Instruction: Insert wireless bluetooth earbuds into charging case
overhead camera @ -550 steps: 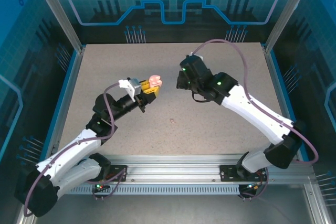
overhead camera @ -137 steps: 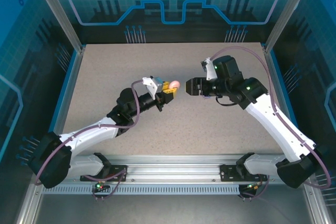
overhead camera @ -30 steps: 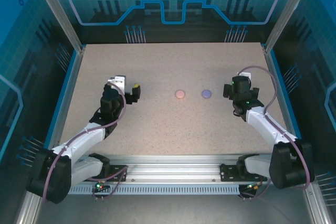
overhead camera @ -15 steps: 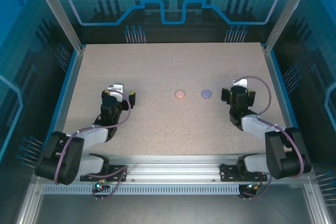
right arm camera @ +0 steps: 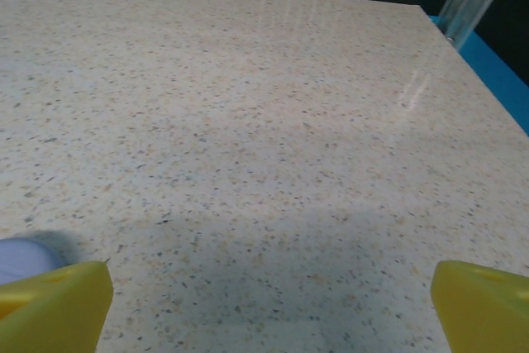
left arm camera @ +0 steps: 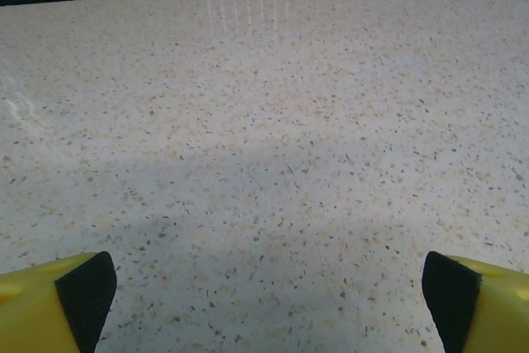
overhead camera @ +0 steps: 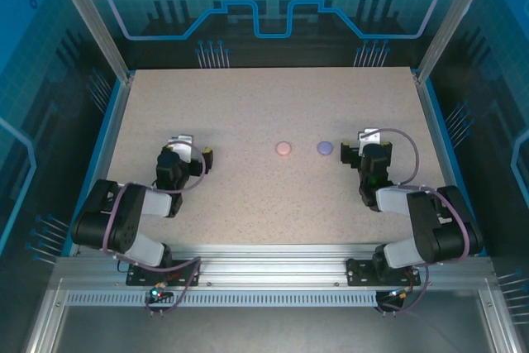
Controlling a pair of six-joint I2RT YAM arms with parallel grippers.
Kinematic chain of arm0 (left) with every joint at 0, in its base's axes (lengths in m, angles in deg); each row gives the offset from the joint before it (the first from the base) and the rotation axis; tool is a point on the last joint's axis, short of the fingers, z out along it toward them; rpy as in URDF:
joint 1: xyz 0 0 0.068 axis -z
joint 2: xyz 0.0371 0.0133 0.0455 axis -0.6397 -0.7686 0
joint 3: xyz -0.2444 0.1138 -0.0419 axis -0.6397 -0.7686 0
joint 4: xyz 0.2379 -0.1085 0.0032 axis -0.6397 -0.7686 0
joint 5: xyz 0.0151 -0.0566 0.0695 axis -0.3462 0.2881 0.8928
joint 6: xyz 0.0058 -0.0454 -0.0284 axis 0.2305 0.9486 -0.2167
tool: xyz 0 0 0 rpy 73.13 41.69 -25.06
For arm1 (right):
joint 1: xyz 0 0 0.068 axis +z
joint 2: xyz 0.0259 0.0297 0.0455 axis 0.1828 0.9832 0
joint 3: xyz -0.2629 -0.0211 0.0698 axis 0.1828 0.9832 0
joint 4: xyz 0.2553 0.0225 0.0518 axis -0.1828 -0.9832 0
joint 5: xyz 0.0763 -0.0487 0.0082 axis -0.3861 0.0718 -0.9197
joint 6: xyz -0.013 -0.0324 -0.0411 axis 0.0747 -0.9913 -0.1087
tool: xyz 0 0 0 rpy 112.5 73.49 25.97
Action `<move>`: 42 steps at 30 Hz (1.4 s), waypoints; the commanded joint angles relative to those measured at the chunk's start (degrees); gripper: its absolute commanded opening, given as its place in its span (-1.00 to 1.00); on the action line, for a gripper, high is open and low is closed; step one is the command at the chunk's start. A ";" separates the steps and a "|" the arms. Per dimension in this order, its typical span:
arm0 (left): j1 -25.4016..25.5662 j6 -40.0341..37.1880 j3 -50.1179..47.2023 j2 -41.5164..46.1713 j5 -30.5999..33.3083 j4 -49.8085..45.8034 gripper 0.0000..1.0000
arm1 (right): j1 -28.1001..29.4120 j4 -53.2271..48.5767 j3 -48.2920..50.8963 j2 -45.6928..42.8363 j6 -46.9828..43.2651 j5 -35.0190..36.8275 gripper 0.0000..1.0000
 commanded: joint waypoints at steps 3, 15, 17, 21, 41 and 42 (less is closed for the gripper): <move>-2.09 2.54 4.46 0.02 -5.07 -4.25 0.98 | -3.87 1.79 -2.60 3.35 -1.02 -11.91 0.97; -5.20 6.51 8.06 -0.84 -5.56 -9.85 0.98 | -5.00 1.11 -3.18 3.68 -0.38 -13.40 1.00; -5.40 6.63 8.14 -0.94 -5.72 -9.92 0.98 | -4.97 1.19 -3.13 3.68 -0.43 -13.31 1.00; -5.44 6.56 8.13 -0.91 -5.82 -9.89 0.98 | -4.15 1.51 -3.14 3.76 -0.78 -11.60 1.00; -4.36 5.85 7.53 -0.71 -3.80 -8.95 0.98 | -3.68 1.80 -2.96 3.76 -0.88 -10.90 1.00; -4.36 5.85 7.52 -0.70 -3.88 -8.95 0.98 | -3.74 1.78 -2.92 3.76 -0.92 -10.93 1.00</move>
